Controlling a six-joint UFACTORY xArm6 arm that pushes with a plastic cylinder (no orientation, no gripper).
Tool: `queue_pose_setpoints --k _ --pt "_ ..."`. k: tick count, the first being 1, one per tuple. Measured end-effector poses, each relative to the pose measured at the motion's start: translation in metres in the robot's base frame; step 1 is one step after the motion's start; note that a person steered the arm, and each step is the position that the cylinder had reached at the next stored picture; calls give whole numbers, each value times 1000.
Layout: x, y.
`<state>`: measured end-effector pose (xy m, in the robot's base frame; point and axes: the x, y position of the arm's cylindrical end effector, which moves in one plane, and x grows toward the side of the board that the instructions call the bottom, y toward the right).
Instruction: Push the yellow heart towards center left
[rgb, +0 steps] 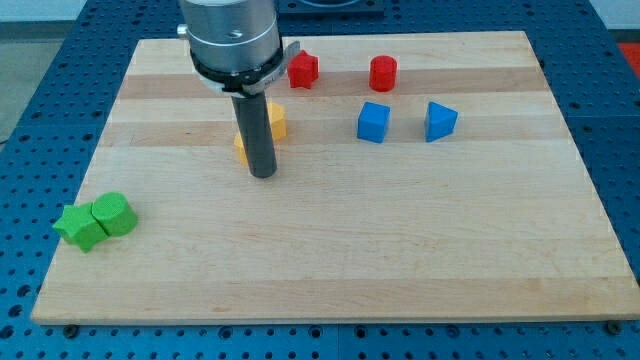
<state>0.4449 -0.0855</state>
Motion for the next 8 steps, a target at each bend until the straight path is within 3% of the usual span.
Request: queue_pose_setpoints --k 6,8 --pt "-39 16" --pt "-35 -60"
